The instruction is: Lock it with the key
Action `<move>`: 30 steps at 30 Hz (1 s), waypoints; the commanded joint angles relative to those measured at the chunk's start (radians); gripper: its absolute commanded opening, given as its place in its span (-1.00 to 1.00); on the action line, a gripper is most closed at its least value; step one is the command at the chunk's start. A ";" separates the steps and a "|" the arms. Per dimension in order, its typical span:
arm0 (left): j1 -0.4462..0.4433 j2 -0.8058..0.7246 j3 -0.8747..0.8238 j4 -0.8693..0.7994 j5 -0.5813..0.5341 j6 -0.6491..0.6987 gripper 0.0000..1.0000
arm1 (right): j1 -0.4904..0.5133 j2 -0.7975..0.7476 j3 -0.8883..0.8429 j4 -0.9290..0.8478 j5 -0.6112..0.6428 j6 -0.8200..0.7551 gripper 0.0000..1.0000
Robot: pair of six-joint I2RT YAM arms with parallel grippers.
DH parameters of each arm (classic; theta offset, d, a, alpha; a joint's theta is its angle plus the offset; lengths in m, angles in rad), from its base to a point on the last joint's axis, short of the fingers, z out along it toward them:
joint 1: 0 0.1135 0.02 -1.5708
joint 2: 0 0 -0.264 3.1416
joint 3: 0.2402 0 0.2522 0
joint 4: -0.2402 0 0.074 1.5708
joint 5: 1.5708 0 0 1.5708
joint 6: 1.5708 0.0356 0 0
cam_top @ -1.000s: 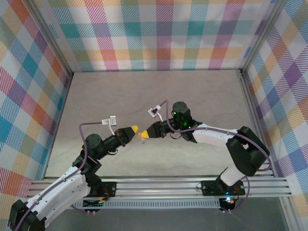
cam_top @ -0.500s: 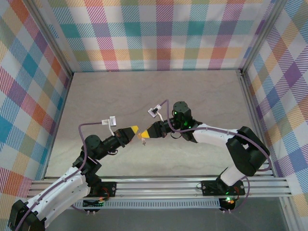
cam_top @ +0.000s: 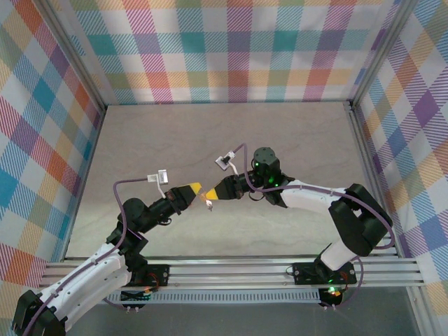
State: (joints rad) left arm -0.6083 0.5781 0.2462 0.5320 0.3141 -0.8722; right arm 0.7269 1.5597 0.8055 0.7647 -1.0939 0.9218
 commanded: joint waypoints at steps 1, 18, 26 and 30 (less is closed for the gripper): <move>0.004 -0.017 -0.025 0.041 -0.017 -0.002 -1.00 | -0.030 -0.008 -0.004 0.098 -0.041 0.043 -1.00; 0.004 -0.004 -0.053 0.071 0.005 -0.033 -1.00 | -0.032 -0.016 0.052 -0.075 0.069 -0.050 -1.00; 0.002 0.010 -0.077 0.102 0.006 -0.050 -1.00 | -0.032 -0.008 0.074 -0.051 0.090 -0.036 -1.00; 0.002 0.011 -0.089 0.117 0.008 -0.060 -1.00 | -0.033 0.017 0.082 0.038 0.069 0.022 -1.00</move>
State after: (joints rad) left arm -0.6064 0.5926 0.1890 0.6304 0.2909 -0.9279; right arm 0.7258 1.5696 0.8371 0.6807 -1.0573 0.9096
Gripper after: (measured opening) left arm 0.049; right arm 0.040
